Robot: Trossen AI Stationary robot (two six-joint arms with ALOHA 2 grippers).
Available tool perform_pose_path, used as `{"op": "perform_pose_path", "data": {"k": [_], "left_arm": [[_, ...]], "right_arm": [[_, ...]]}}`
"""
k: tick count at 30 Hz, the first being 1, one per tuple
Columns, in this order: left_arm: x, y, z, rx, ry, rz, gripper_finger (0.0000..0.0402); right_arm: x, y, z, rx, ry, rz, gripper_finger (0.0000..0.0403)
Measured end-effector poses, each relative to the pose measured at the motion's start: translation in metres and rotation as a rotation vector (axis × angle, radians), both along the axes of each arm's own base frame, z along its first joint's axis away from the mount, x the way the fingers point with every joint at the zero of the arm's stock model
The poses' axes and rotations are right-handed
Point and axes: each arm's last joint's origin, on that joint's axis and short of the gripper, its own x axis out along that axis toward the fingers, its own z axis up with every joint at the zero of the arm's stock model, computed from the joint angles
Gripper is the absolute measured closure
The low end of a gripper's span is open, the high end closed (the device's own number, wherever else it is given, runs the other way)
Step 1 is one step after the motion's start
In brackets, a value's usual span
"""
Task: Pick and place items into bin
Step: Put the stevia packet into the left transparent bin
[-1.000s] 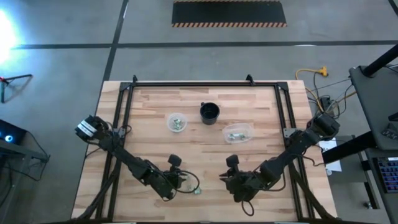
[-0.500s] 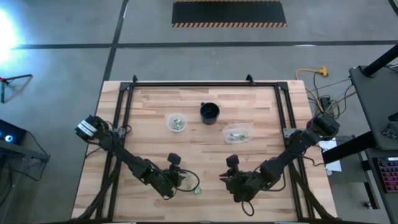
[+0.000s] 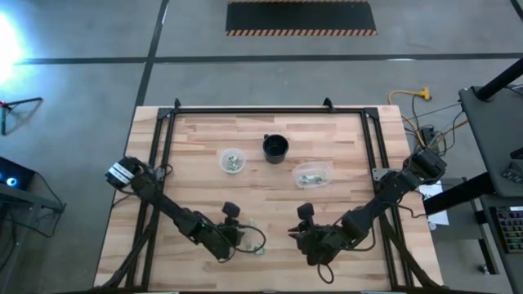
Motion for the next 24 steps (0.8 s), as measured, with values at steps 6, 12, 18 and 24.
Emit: {"op": "perform_pose_path", "data": {"k": [6,12,18,24], "left_arm": [[0.002,0.000,0.005,0.048,-0.034,0.026,0.0320],[0.002,0.002,0.015,0.042,-0.063,0.038,0.0307],[0.004,0.004,0.014,0.040,-0.067,0.048,0.0266],[0.012,0.015,0.016,0.037,-0.072,0.090,0.0249]], "right_arm": [[0.000,0.000,0.000,0.001,0.001,-0.002,0.0351],[0.000,0.000,0.000,0.000,0.003,-0.001,0.0351],[0.000,0.000,0.000,0.000,0.003,-0.002,0.0351],[0.000,0.000,-0.001,0.000,0.003,-0.002,0.0351]]}}
